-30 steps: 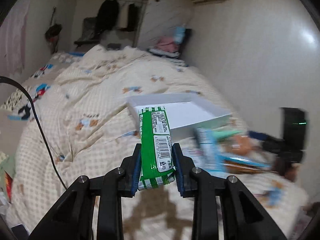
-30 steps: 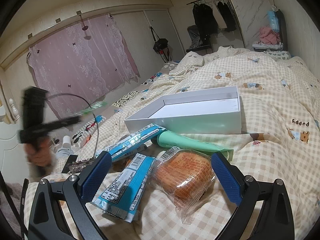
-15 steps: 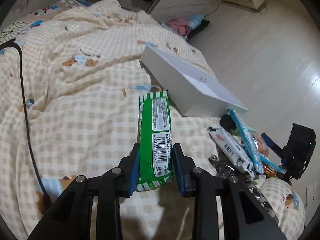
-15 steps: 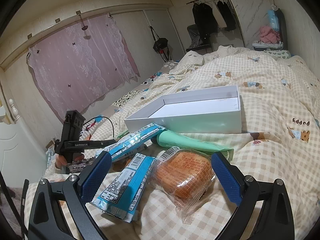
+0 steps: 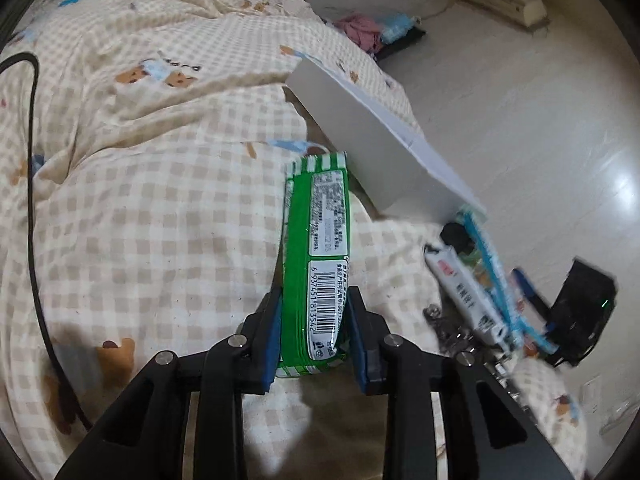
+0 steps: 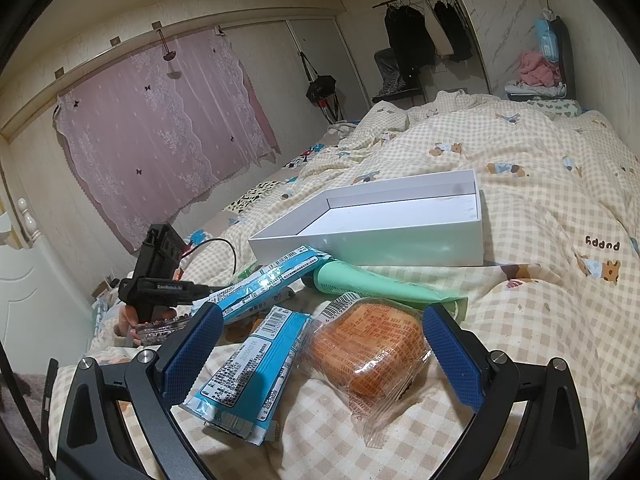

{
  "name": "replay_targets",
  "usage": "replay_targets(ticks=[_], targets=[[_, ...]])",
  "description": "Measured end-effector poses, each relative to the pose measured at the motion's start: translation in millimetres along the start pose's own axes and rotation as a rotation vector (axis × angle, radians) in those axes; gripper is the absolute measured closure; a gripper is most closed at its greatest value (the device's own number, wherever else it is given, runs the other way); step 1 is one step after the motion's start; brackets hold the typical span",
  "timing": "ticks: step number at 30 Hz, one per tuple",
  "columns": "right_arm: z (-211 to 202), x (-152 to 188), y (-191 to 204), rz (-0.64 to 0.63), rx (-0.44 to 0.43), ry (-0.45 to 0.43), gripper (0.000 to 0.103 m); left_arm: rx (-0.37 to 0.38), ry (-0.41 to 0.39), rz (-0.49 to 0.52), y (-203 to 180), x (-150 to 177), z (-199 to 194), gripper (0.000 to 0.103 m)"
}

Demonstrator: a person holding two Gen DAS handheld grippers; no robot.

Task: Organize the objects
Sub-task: 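Hold the green snack bar up in the left tool above the pile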

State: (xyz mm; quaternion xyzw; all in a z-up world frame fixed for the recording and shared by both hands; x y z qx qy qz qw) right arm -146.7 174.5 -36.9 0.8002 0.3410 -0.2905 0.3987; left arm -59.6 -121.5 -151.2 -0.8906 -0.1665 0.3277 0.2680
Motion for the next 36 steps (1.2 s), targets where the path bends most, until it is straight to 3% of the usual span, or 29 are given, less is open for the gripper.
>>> replay_targets(ticks=[5,10,14,18,21,23,27,29,36], targets=[[0.0,0.0,0.2,0.0,0.0,0.0,0.002,-0.02,-0.064,-0.022,0.9,-0.7,-9.5,0.072],[0.7,0.2,-0.2,0.002,-0.002,0.0,0.002,-0.012,-0.288,-0.098,-2.7,-22.0,-56.4,0.072],[1.6,0.8,-0.2,0.003,-0.002,0.002,0.002,-0.103,-0.481,-0.108,-15.6,-49.8,-91.1,0.072],[1.5,0.6,-0.3,0.003,-0.002,0.002,0.002,-0.164,-0.45,-0.099,-28.2,-72.3,-80.1,0.072],[1.5,0.6,-0.4,0.003,-0.002,0.002,0.002,-0.11,-0.404,-0.045,-52.6,-73.0,-70.9,0.072],[1.4,0.7,-0.2,0.003,-0.002,0.002,0.002,-0.125,-0.417,0.067,-76.0,-68.7,-74.8,0.072],[1.4,0.5,-0.4,0.003,-0.002,0.002,0.002,-0.292,-0.486,0.316,-117.3,-53.3,-89.4,0.072],[1.4,0.5,-0.4,0.004,-0.003,0.001,0.002,-0.313,-0.509,0.414,-137.2,-44.1,-94.6,0.072],[1.5,0.6,-0.9,0.007,-0.003,0.002,0.002,-0.329,-0.505,0.452,-159.7,-29.0,-97.2,0.072]])
Point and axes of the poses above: each gripper's, at about its wrist camera, not at the fingertips, and z roughly the way its jaws point, y to its left, x to its underside, the point moved 7 cm from there along z, roughly the way its jaws point, and after that the axes turned 7 degrees about z, right-handed, at the moved point
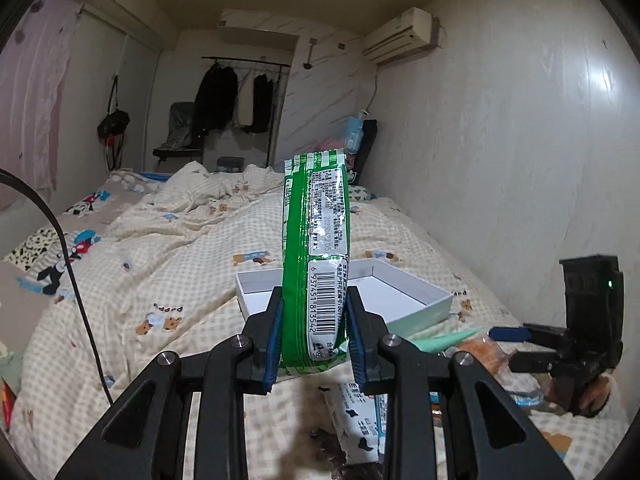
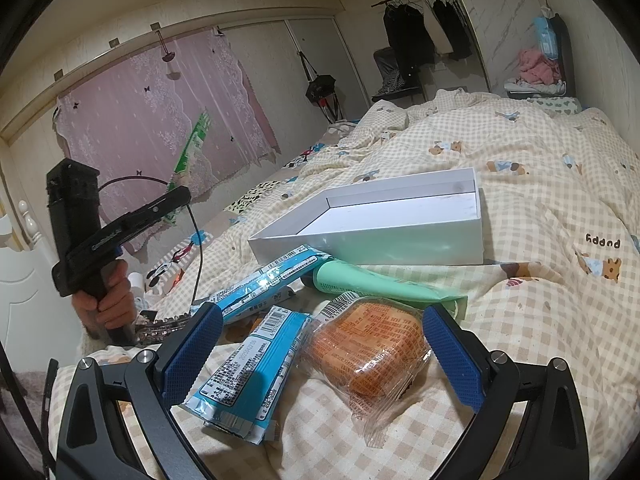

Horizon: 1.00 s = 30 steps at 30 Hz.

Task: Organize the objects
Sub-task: 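Hold the green snack bar up in the left tool above the pile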

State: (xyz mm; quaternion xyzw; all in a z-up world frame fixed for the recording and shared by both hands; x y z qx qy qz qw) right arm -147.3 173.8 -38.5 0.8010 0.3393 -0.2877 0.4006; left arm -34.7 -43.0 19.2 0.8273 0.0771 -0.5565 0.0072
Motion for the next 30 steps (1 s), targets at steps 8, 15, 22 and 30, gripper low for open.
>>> replay_targets(ticks=[8,15,22,30], targets=[[-1.0,0.2,-1.7,0.005,0.0,0.001,0.002,0.004,0.0,0.045,-12.7,1.2,-7.9,0.072],[-1.8,0.3,-2.4,0.009,0.0,0.004,0.002,0.096,0.005,0.039,-24.1,7.5,-6.9,0.07],[-1.3,-0.9,-3.3,0.01,0.002,0.006,0.002,0.153,0.103,-0.038,-18.3,27.2,12.2,0.071],[2.0,-1.0,-5.6,0.017,0.008,0.022,0.002,0.22,0.238,-0.189,3.7,53.8,23.0,0.071]])
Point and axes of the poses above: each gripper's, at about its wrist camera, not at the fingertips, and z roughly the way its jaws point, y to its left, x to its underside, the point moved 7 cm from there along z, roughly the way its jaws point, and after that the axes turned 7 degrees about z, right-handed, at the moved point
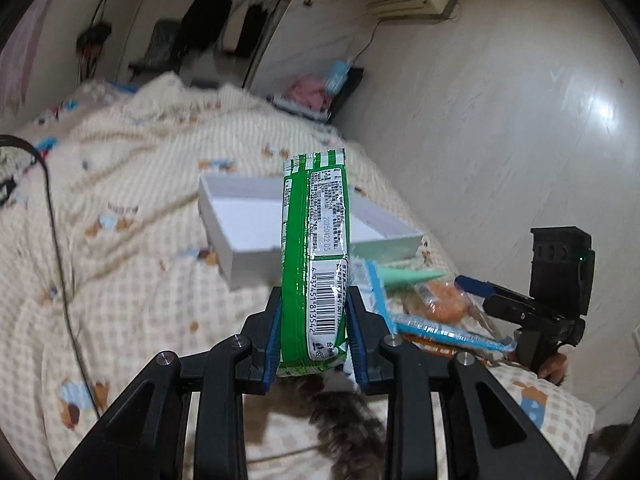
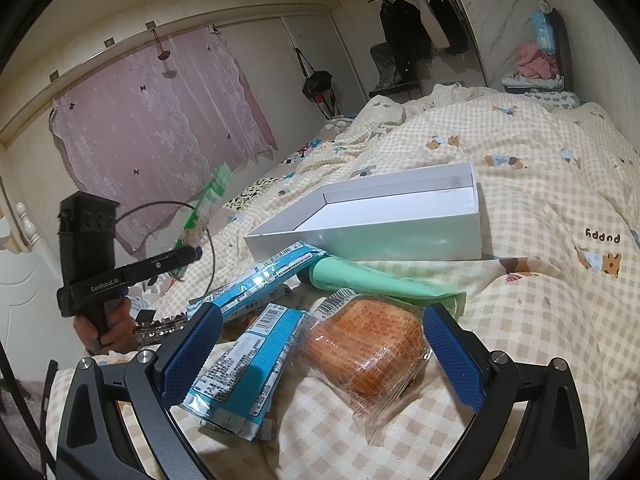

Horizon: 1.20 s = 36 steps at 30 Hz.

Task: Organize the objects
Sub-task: 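Hold the green snack bar up in the left tool above the pile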

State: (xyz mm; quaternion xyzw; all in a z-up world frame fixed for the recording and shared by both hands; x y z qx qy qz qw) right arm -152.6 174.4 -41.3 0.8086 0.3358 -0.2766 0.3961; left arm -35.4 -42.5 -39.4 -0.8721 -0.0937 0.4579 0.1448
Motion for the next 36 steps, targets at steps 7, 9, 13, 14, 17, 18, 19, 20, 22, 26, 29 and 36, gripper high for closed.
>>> replay_targets(ticks=[7,9,13,14,17,18,19,20,22,26,29,36], targets=[[0.9,-0.4,0.1,-0.004,0.004,0.0,0.002,0.046,-0.009,-0.031,-2.0,9.5,-11.5,0.071],[0.9,-0.3,0.2,-0.002,0.003,0.0,0.002,0.053,-0.01,-0.021,-3.5,9.4,-11.1,0.071],[1.5,0.1,0.7,-0.001,0.003,0.001,0.002,0.024,-0.012,0.011,-7.0,13.2,-7.7,0.07],[1.4,0.1,0.6,-0.002,0.003,0.001,0.002,0.016,-0.013,0.015,-6.7,14.9,-6.4,0.07],[1.9,-0.7,-0.1,-0.002,0.003,0.001,0.002,0.03,-0.003,0.009,-6.6,19.7,-2.7,0.07],[1.7,-0.5,0.3,-0.001,0.003,0.001,0.002,0.033,-0.004,0.006,-5.9,20.3,-2.5,0.07],[1.8,-0.5,0.4,-0.001,0.003,0.001,0.002,0.033,-0.004,0.002,-5.1,20.5,-2.3,0.07],[1.8,-0.5,0.4,-0.002,0.004,0.001,0.002,0.032,-0.005,0.0,-4.6,20.5,-2.6,0.07],[2.3,-0.4,0.5,-0.004,0.009,0.004,0.002,0.035,-0.009,-0.002,-4.6,20.2,-3.4,0.07],[5.8,1.5,3.0,-0.02,0.033,0.02,0.002,0.045,-0.008,-0.009,-3.2,21.1,-1.8,0.07],[7.9,2.3,2.3,-0.023,0.036,0.031,0.002,0.049,0.0,-0.015,-3.8,22.7,0.9,0.07],[6.9,2.5,2.7,-0.022,0.036,0.028,0.002,0.042,-0.005,-0.008,-6.0,22.4,2.2,0.07]])
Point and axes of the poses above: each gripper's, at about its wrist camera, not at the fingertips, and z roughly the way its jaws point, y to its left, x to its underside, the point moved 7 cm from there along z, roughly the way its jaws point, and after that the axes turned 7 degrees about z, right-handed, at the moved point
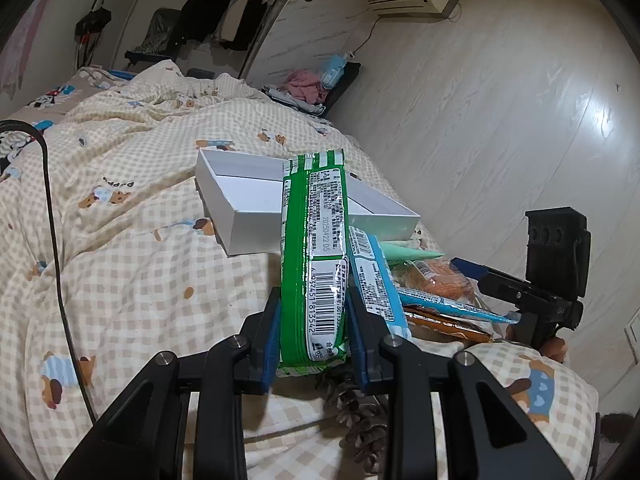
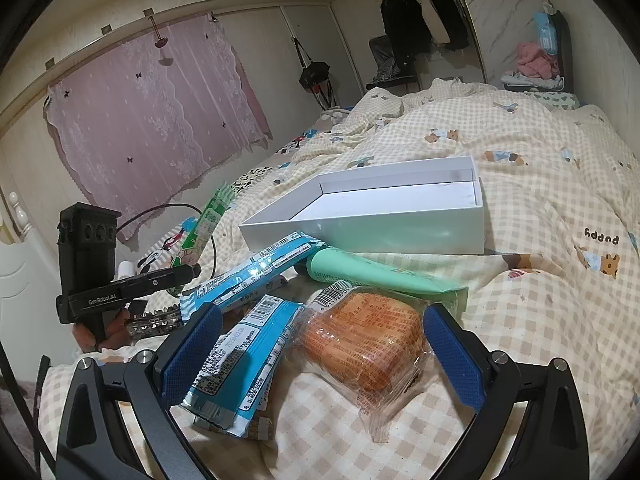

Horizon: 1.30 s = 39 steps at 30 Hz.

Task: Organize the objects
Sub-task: 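Hold the green snack bar up in the left tool above the pile, then grasp the dark hair claw clip with the right tool while the left tool holds the snack bar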

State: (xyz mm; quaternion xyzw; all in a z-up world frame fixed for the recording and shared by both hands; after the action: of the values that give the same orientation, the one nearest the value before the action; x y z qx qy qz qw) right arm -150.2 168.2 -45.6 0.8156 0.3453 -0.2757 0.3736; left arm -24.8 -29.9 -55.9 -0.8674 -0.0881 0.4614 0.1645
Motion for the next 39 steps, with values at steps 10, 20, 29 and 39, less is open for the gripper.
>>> replay_targets(ticks=[10,20,29,39], targets=[[-7.9,-21.2,34.2,-0.198,0.128,0.04,0.002,-0.026,-0.033,0.002,2.1,-1.7,-3.8,0.07],[35.4,-10.1,100.1,-0.144,-0.065,0.388,0.056,-0.036,-0.064,-0.043,14.5,-3.9,-12.4,0.07],[80.9,19.9,113.5,0.052,-0.118,0.693,0.056,-0.065,-0.062,-0.012,10.1,-4.8,-12.6,0.07],[114.4,31.8,118.8,0.239,-0.176,0.855,0.055,-0.154,-0.075,-0.151,41.7,-3.3,-15.4,0.071]])
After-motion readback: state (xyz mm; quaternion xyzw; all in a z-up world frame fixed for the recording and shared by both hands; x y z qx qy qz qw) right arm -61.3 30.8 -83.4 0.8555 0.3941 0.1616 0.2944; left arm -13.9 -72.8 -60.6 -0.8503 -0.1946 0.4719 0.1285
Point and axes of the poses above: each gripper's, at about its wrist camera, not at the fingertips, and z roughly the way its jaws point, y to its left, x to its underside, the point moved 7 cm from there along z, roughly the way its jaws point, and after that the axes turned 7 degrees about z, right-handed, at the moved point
